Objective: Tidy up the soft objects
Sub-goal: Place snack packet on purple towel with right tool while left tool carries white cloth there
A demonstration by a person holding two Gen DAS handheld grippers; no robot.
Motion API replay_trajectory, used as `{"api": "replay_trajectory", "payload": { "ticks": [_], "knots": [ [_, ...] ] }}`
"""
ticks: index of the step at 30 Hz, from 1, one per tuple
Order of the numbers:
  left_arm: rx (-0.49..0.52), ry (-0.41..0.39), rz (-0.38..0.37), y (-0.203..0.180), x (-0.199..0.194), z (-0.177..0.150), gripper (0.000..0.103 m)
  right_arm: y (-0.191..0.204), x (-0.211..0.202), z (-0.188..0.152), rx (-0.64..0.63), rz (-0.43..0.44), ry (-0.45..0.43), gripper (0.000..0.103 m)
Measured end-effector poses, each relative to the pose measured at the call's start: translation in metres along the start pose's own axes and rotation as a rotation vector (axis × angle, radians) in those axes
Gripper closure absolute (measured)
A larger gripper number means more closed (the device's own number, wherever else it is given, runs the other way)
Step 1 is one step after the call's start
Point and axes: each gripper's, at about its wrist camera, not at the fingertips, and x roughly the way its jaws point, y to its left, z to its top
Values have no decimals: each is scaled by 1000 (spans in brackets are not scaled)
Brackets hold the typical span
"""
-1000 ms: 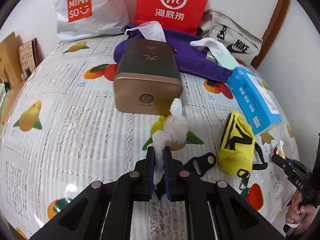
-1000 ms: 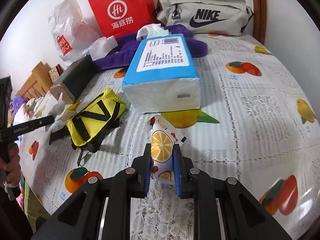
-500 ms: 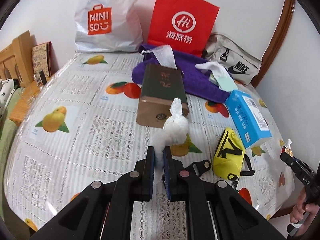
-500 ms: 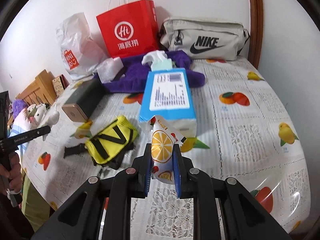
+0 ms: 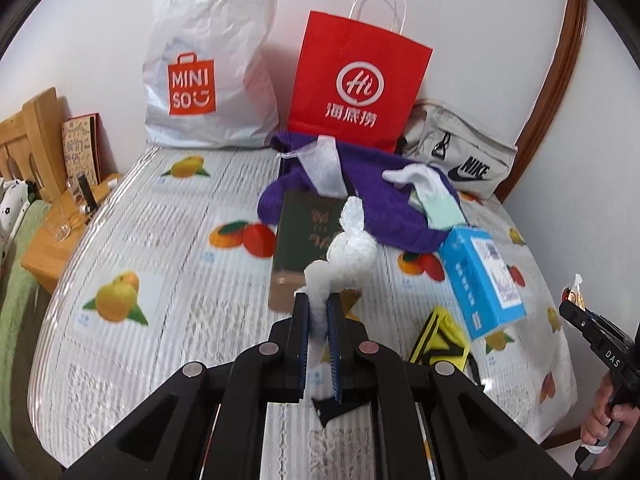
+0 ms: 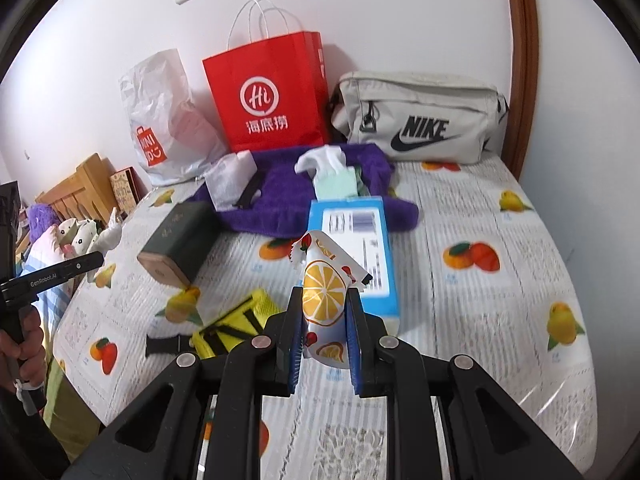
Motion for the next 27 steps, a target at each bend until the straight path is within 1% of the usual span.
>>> {"api": "replay_trajectory", "payload": {
  "ticks": [5,10,20,24,27],
  "knots": [
    [1,-7,3,-3,6,16,94,3,6,19,-17,8,-15,84],
    [15,-9,5,-8,18,31,94,2,17,32,-29,14,-9,84],
    [8,21,-9,-14,49,53,94,2,47,51,-51,16,13,83],
    [1,38,-28,-15,63,62,93,2,61,62,-60,19,20,83],
    [-4,44,-26,-17,72,70,93,2,73,71,-67,26,27,83]
  ]
}}
